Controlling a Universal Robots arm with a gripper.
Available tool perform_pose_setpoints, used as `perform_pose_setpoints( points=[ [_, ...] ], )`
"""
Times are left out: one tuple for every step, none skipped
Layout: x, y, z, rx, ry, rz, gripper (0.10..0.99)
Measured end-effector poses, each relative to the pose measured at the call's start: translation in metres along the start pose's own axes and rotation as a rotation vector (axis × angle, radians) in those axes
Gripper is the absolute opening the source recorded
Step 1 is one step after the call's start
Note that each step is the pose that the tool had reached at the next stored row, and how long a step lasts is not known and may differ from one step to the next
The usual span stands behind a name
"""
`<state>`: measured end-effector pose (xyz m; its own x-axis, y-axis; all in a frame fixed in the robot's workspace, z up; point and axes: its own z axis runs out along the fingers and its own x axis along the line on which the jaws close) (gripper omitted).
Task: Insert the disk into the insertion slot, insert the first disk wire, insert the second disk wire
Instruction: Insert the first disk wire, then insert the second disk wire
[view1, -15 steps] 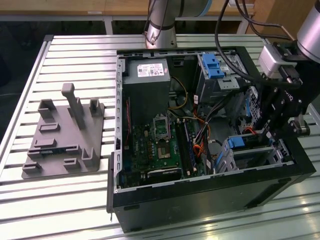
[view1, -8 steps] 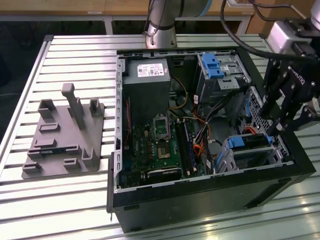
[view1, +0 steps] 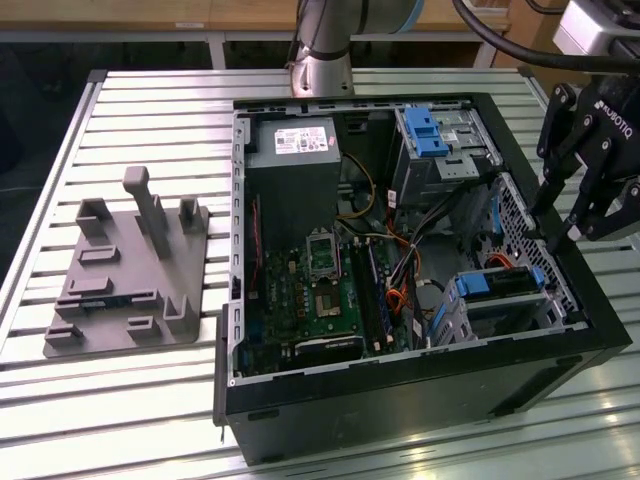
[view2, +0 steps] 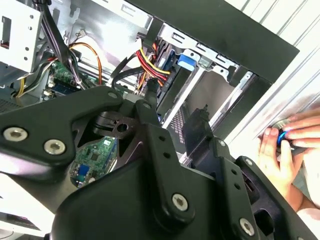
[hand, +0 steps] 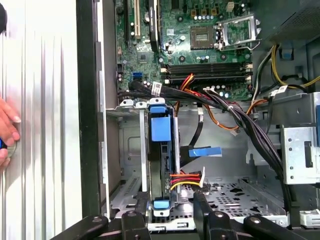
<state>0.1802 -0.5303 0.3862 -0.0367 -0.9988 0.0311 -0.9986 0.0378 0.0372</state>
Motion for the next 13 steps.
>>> perform_pose_setpoints(
  points=[
    [0.0, 0.0, -0.0002, 0.0, 0.0002, 0.0, 0.482],
    [0.0, 0.0, -0.0002, 0.0, 0.0002, 0.0, 0.482],
    [0.0, 0.0, -0.0003, 0.0, 0.0002, 0.0, 0.482],
    [0.0, 0.0, -0.0003, 0.0, 0.0002, 0.0, 0.482],
    [0.0, 0.0, -0.0003, 0.0, 0.0001, 0.0, 0.482],
    [0.0, 0.0, -0.0003, 0.0, 0.0001, 0.0, 0.482],
    [0.0, 0.0, -0.0003, 0.0, 0.0002, 0.0, 0.482],
    [0.0, 0.0, -0.0003, 0.0, 0.0002, 0.0, 0.482],
    [0.0, 0.0, -0.0003, 0.0, 0.0002, 0.0, 0.482],
    [0.0, 0.0, -0.0003, 0.0, 0.0001, 0.0, 0.482],
    [0.0, 0.0, -0.0003, 0.0, 0.0002, 0.0, 0.482],
    [0.0, 0.0, -0.0003, 0.0, 0.0002, 0.0, 0.482],
    [-0.0002, 0.0, -0.0005, 0.0, 0.0005, 0.0, 0.482]
  ],
)
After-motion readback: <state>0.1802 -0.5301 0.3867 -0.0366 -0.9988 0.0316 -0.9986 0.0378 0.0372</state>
